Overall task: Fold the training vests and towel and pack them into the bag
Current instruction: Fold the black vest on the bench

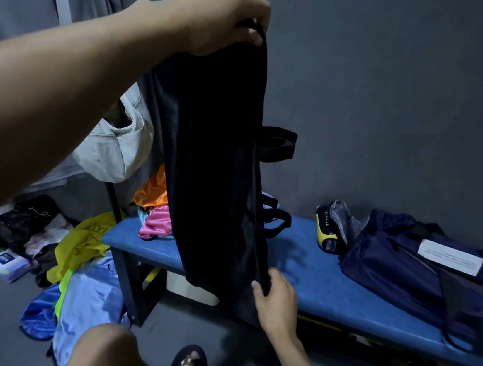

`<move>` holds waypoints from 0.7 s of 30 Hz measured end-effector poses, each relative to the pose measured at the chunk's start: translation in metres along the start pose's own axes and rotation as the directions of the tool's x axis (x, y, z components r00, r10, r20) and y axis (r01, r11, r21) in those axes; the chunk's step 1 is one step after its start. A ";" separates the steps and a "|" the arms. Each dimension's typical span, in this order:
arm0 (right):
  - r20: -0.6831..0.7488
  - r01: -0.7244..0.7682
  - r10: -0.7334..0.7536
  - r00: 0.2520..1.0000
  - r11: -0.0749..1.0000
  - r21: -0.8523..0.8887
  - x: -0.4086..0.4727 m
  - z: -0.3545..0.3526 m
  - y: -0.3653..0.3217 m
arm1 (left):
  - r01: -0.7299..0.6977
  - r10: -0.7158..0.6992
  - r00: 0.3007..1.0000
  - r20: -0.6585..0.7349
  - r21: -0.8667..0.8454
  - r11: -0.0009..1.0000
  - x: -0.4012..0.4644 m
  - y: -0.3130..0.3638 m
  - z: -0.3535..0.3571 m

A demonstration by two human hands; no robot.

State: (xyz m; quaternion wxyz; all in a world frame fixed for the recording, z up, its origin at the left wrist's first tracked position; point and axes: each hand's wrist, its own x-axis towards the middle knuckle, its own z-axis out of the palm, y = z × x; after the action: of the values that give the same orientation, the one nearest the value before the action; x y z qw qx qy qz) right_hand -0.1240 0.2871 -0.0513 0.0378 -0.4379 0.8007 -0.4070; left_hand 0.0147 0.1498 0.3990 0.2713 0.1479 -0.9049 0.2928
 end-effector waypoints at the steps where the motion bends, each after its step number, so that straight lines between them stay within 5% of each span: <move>1: -0.001 0.005 -0.005 1.000 0.999 0.032 0.000 -0.001 0.004 | -0.003 0.003 1.000 0.004 0.005 1.000 0.000 -0.001 -0.001; 7: 0.371 -0.105 -0.041 0.928 0.925 0.365 0.011 0.009 0.028 | -0.013 0.014 1.000 0.011 -0.057 0.998 0.001 -0.003 -0.009; 14: 0.359 0.106 -0.164 0.919 0.979 0.176 0.027 -0.010 -0.017 | -0.096 0.121 0.988 0.096 -0.231 0.968 0.001 -0.002 -0.029; 18: 0.506 -0.121 -0.107 0.856 0.910 0.396 0.042 -0.024 -0.040 | -0.118 0.146 0.985 0.094 -0.256 0.959 0.002 -0.005 -0.035; 21: 0.578 -0.199 -0.069 0.813 0.901 0.386 0.044 -0.031 -0.052 | -0.111 0.141 0.986 0.092 -0.276 0.955 0.001 -0.006 -0.040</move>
State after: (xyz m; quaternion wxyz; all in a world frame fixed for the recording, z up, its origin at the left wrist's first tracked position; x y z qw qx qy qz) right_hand -0.1294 0.2590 0.0179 0.3889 -0.4929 0.6561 -0.4188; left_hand 0.0325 0.1691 0.4296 0.2190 0.0675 -0.9576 0.1749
